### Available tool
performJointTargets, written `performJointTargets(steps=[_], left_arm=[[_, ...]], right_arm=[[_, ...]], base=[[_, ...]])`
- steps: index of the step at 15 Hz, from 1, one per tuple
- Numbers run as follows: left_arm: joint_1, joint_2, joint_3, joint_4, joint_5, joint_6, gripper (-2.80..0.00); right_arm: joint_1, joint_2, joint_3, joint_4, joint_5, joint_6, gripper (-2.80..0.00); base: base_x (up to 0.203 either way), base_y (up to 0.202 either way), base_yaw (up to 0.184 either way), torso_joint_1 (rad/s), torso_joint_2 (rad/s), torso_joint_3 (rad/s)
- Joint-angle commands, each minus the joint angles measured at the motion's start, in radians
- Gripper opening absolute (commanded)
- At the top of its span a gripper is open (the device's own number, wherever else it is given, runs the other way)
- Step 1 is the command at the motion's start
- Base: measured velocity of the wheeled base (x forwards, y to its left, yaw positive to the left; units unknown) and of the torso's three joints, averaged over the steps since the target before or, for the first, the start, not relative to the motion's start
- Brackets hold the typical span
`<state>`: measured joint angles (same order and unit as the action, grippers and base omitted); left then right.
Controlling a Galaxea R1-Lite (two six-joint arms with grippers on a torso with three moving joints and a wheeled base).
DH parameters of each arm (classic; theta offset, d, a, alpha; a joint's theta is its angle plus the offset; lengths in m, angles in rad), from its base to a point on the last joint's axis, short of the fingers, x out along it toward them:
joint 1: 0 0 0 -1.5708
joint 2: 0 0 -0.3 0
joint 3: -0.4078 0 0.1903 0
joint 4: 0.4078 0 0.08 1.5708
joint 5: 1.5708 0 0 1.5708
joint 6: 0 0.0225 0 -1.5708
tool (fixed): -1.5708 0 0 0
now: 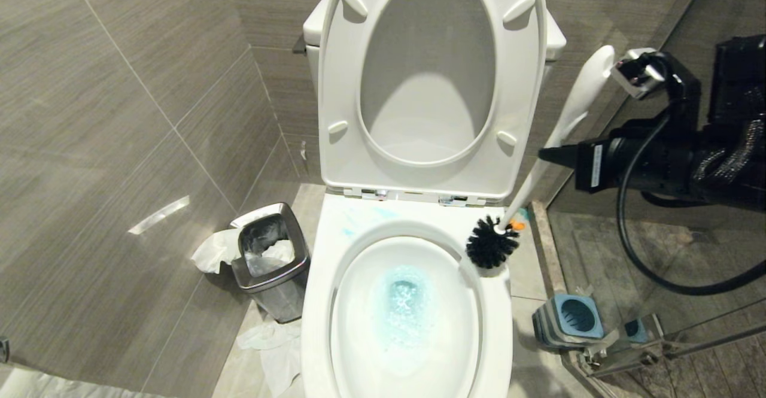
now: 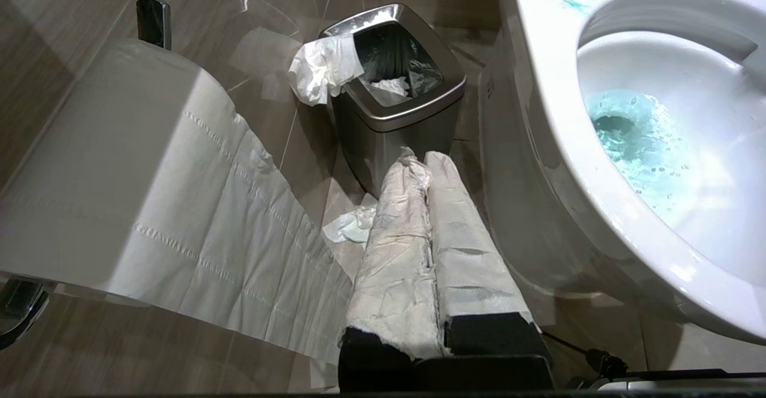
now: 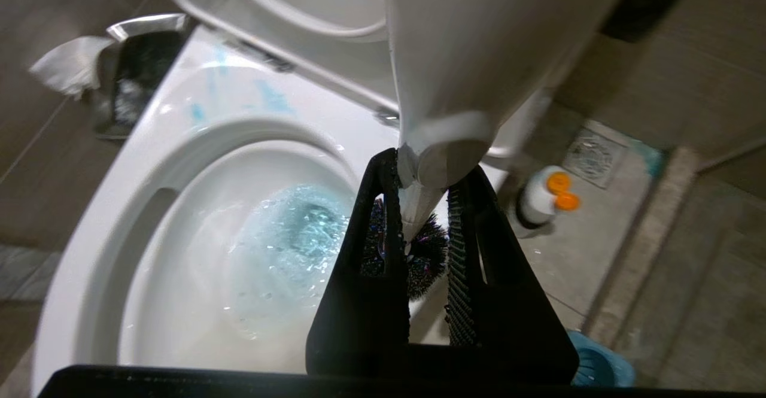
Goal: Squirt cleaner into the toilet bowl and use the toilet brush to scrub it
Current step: Put the toilet brush back
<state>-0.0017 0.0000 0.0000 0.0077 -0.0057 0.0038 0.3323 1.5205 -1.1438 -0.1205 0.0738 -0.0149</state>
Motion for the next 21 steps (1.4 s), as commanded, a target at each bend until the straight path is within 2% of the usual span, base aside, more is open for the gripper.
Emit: performJointTargets(steps=[1,7,12,14,17,21], left_arm=[[0.000,0.002,0.003,0.000,0.000,-0.001,-2.80],[0.000,0.002,0.003,0.000,0.000,0.001,-2.80],[0.000,0.002,0.003,0.000,0.000,-0.001,-2.80],[0.000,0.002,0.003,0.000,0.000,-0.001,-2.80],[0.000,0.002,0.003,0.000,0.000,0.001,-2.80],[0.000,0.002,0.003,0.000,0.001,0.001,-2.80]], right_arm=[[-0.126,-0.078,0.008,0.022,0.028,0.000,-2.80],[-0.401,-0.130,0.075,0.061,0.119,-0.006,-2.80],[-0.517,-0.063,0.205,0.047,0.114,-0.007,-2.80],[-0.566,-0.017,0.251,-0.001,0.113,-0.007,-2.80],[-0.610,0.045,0.374,-0.176,0.114,-0.009,-2.80],[-0.613,0.121,0.491,-0.336,0.113,-0.096,-2.80]], base=[[0.000,0.000,0.000,0.000,0.00,0.000],[0.000,0.000,0.000,0.000,0.00,0.000],[0.000,0.000,0.000,0.000,0.00,0.000],[0.000,0.000,0.000,0.000,0.00,0.000],[0.000,0.000,0.000,0.000,0.00,0.000],[0.000,0.000,0.000,0.000,0.00,0.000]])
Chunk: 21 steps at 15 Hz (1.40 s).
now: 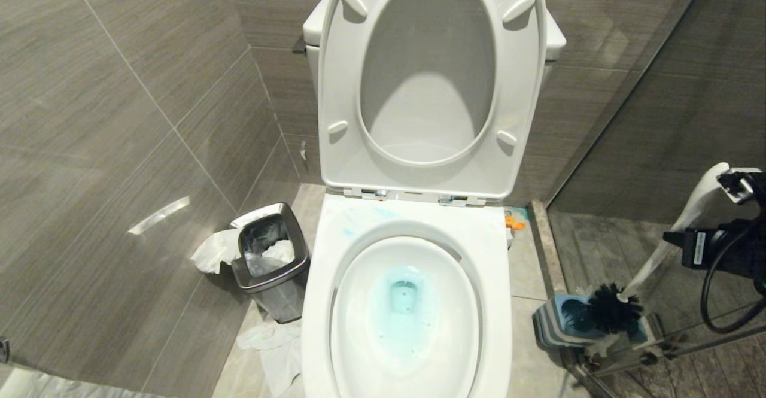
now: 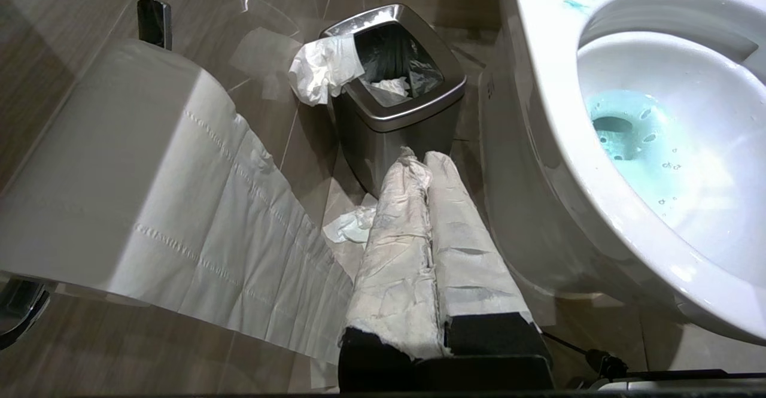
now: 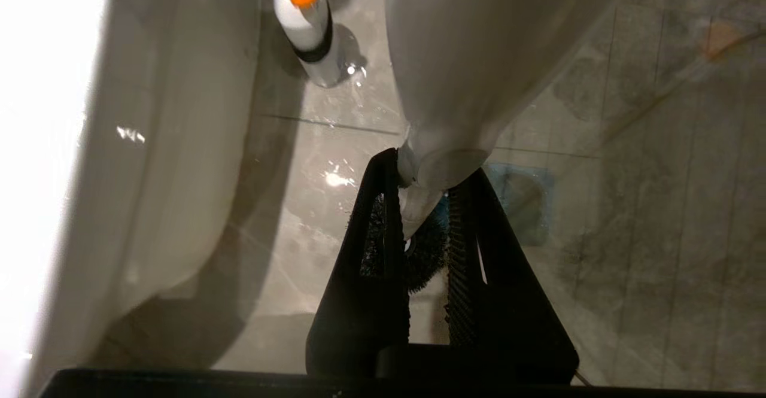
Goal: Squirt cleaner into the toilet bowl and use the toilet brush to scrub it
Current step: Put the toilet brush back
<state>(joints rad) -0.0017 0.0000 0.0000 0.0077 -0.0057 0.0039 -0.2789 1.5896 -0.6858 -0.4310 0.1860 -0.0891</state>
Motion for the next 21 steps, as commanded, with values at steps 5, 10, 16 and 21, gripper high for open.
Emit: performJointTargets(steps=[5,10,16,21], left_arm=[[0.000,0.002,0.003,0.000,0.000,-0.001,-2.80],[0.000,0.002,0.003,0.000,0.000,-0.001,-2.80],[0.000,0.002,0.003,0.000,0.000,-0.001,-2.80],[0.000,0.002,0.003,0.000,0.000,-0.001,-2.80]], right_arm=[[-0.001,0.143,0.071,-0.180,0.001,-0.104,-2.80],[0.003,0.246,0.108,-0.318,0.000,-0.115,-2.80],[0.038,0.360,0.098,-0.448,-0.052,-0.105,-2.80],[0.050,0.396,0.071,-0.454,-0.056,-0.103,-2.80]], base=[[0.000,0.000,0.000,0.000,0.00,0.000],[0.000,0.000,0.000,0.000,0.00,0.000],[0.000,0.000,0.000,0.000,0.00,0.000],[0.000,0.000,0.000,0.000,0.00,0.000]])
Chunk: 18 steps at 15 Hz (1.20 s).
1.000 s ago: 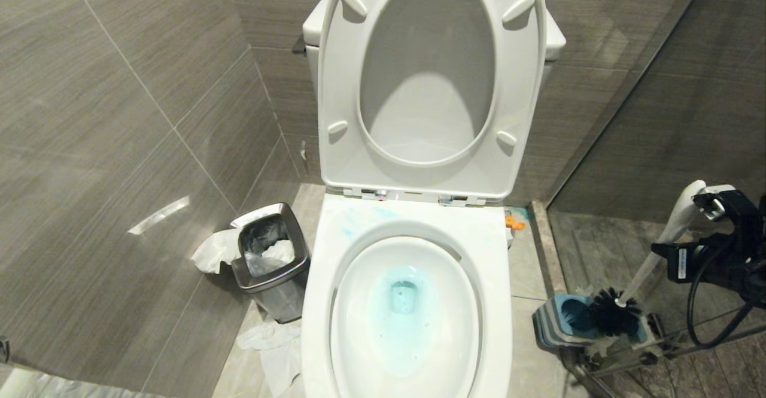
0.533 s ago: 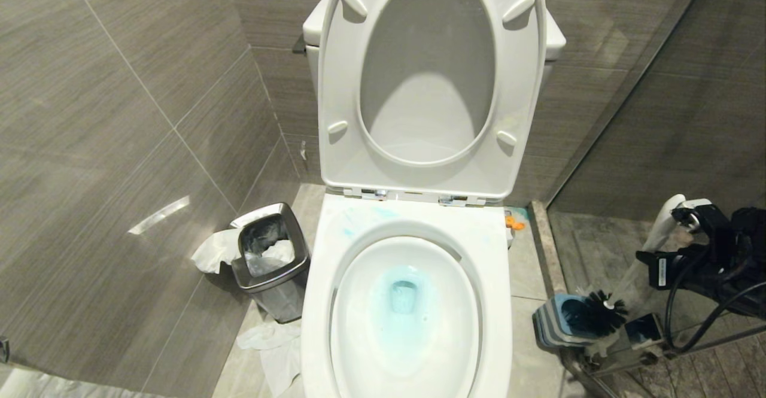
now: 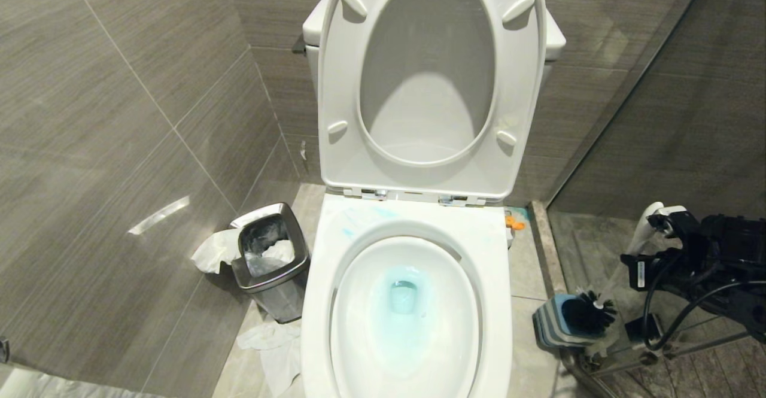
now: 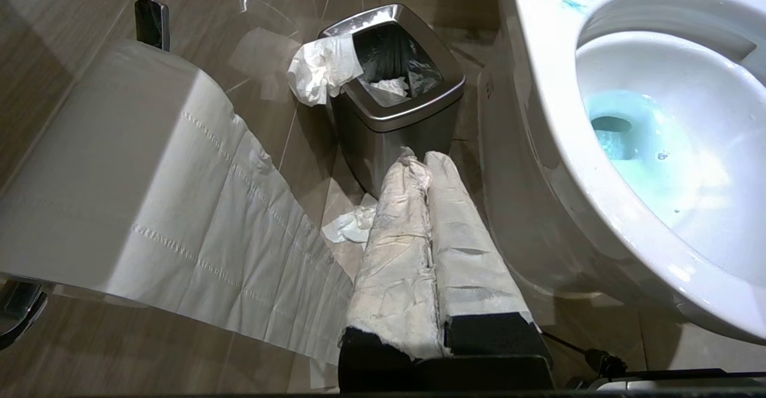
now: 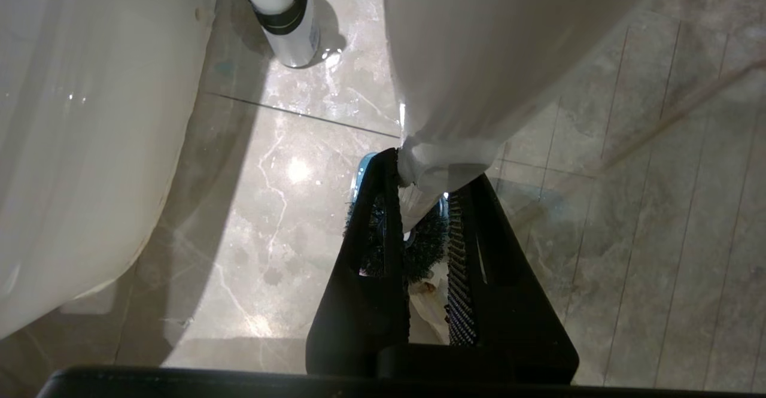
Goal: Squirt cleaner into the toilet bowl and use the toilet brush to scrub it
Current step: Put the toilet brush back
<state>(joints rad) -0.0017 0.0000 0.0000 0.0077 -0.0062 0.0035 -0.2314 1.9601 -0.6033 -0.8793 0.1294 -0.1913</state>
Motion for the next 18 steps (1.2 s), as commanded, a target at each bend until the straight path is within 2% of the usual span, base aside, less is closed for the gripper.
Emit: performJointTargets(steps=[1,5,10,14,18], left_arm=[[0.000,0.002,0.003,0.000,0.000,0.000,-2.80],[0.000,0.002,0.003,0.000,0.000,0.001,-2.80],[0.000,0.002,0.003,0.000,0.000,0.000,-2.80],[0.000,0.002,0.003,0.000,0.000,0.000,-2.80],[0.000,0.002,0.003,0.000,0.000,0.000,-2.80]], right_arm=[[0.003,0.036,-0.021,-0.006,0.000,0.000,-2.80],[0.004,0.096,-0.060,-0.051,-0.040,0.003,-2.80],[0.005,0.156,-0.075,-0.053,-0.043,0.025,-2.80],[0.042,0.211,-0.081,-0.075,-0.047,0.058,-2.80],[0.070,0.271,-0.089,-0.142,-0.089,0.061,-2.80]], base=[[0.000,0.000,0.000,0.000,0.00,0.000],[0.000,0.000,0.000,0.000,0.00,0.000],[0.000,0.000,0.000,0.000,0.00,0.000],[0.000,0.000,0.000,0.000,0.00,0.000],[0.000,0.000,0.000,0.000,0.00,0.000]])
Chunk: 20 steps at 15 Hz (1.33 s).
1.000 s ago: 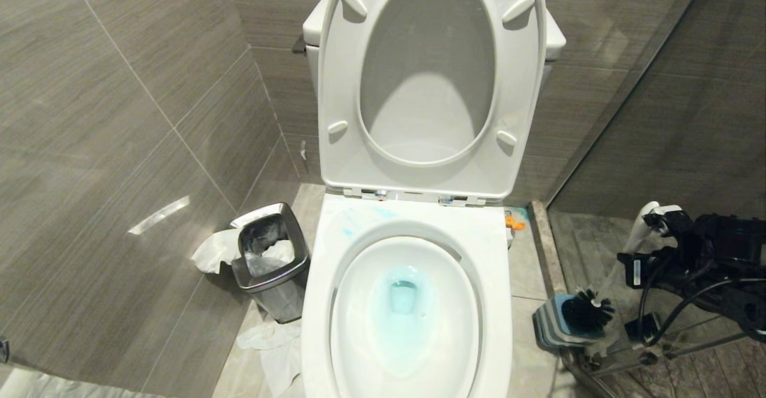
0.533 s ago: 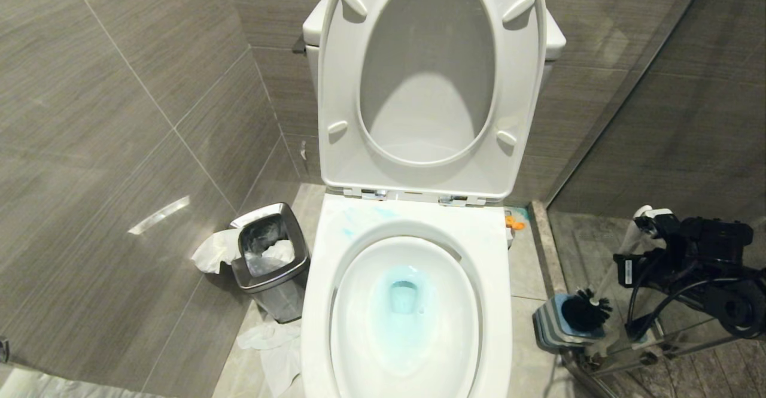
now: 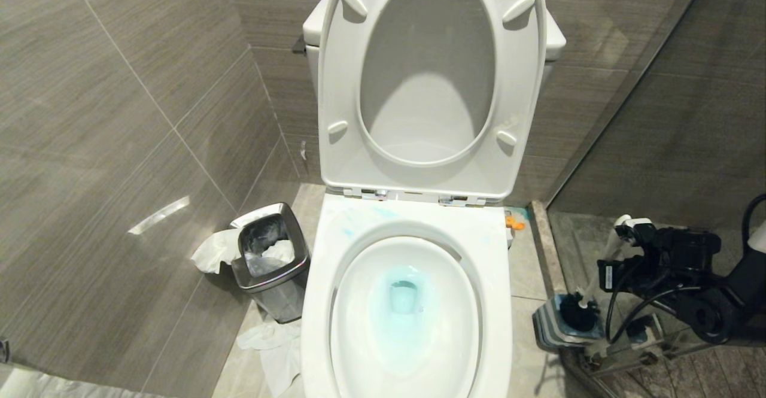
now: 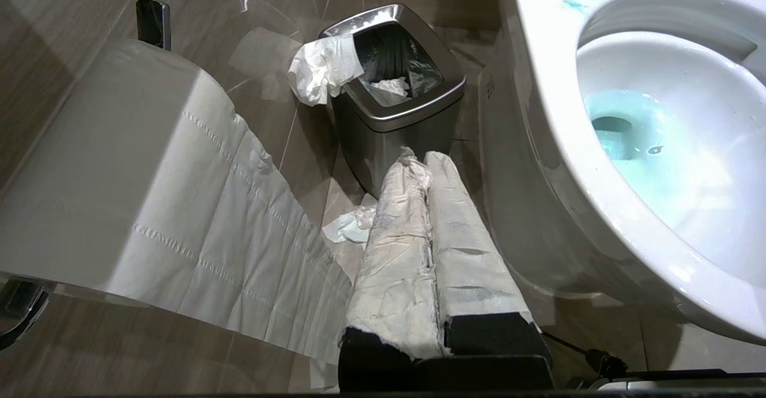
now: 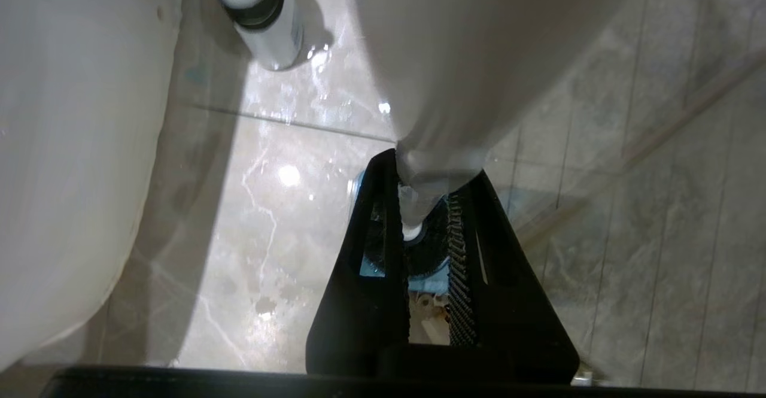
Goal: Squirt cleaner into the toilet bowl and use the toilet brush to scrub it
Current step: Put the toilet brush back
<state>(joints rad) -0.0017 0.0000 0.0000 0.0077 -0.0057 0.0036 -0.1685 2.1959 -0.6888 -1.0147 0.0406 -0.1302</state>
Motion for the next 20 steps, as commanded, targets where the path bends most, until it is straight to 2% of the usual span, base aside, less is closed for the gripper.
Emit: performJointTargets(steps=[1,14,15,20], left_arm=[[0.000,0.002,0.003,0.000,0.000,-0.001,-2.80],[0.000,0.002,0.003,0.000,0.000,-0.001,-2.80],[0.000,0.002,0.003,0.000,0.000,0.000,-2.80],[0.000,0.002,0.003,0.000,0.000,-0.001,-2.80]], right_arm=[[0.007,0.044,-0.006,-0.007,-0.002,0.000,-2.80],[0.007,0.082,-0.008,-0.009,-0.008,0.026,-2.80],[0.007,0.082,-0.008,-0.010,-0.008,0.026,0.00],[0.009,0.060,0.004,-0.007,-0.025,0.029,0.00]], base=[[0.000,0.000,0.000,0.000,0.00,0.000],[0.000,0.000,0.000,0.000,0.00,0.000],[0.000,0.000,0.000,0.000,0.00,0.000],[0.000,0.000,0.000,0.000,0.00,0.000]])
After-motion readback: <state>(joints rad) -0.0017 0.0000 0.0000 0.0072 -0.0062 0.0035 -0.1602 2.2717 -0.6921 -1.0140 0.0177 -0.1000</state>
